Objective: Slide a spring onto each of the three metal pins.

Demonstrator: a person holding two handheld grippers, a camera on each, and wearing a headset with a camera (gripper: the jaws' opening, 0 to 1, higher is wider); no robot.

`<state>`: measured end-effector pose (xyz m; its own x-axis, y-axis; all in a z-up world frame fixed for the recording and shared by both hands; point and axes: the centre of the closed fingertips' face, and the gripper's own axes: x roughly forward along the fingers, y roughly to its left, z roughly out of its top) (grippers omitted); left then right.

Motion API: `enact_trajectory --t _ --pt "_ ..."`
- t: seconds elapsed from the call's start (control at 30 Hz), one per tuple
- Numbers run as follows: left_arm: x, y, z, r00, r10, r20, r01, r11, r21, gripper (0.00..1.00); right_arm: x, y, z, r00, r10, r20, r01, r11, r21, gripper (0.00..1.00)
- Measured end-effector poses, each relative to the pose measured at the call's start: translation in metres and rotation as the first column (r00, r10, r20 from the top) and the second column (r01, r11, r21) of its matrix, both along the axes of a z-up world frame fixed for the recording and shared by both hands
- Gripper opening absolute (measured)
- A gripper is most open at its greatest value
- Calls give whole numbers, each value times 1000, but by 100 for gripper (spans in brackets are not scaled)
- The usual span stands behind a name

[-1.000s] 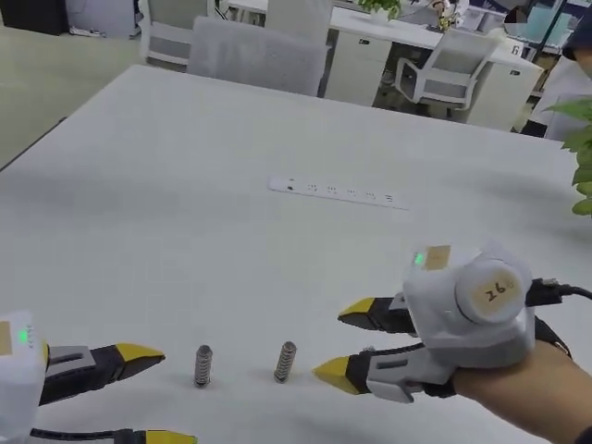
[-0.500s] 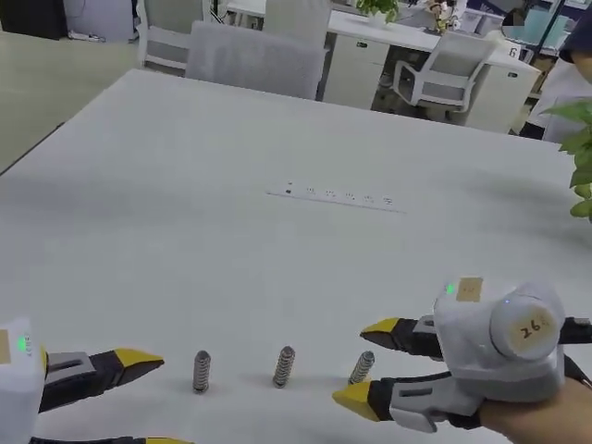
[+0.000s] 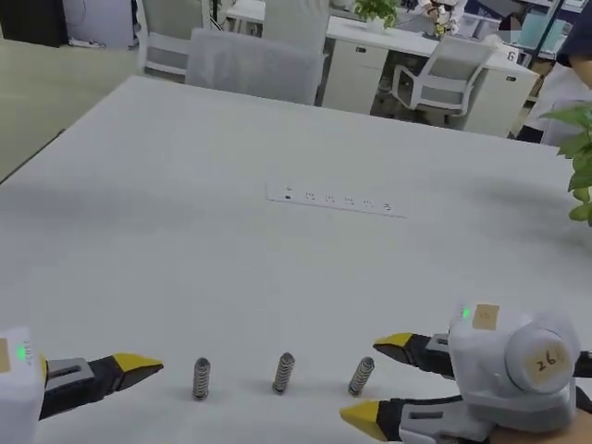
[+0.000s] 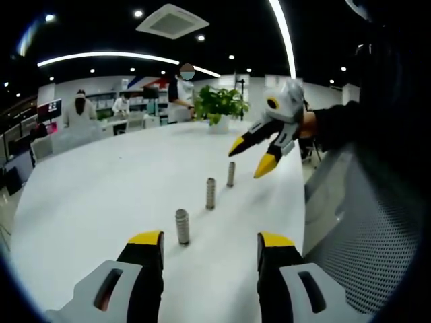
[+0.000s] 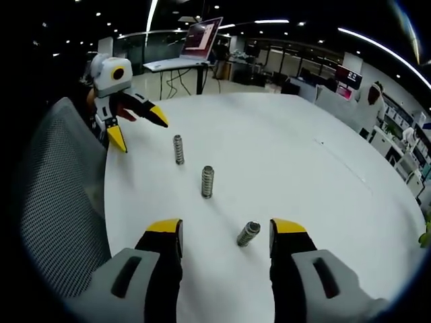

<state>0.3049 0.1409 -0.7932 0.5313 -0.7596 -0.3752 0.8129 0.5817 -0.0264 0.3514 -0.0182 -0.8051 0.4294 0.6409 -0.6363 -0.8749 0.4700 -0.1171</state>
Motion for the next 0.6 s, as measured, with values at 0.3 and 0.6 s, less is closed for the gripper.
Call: enact_trajectory --t 0.3,0.6 --pt "1 1 -2 1000 18 -8 -19 1000 -14 52 0 -6 -7 1000 -16 -19 16 1000 10 55" --pt "2 1 -4 1000 26 -10 -26 1000 -12 53 -2 -8 -12 999 -15 -29 15 1000 6 59"
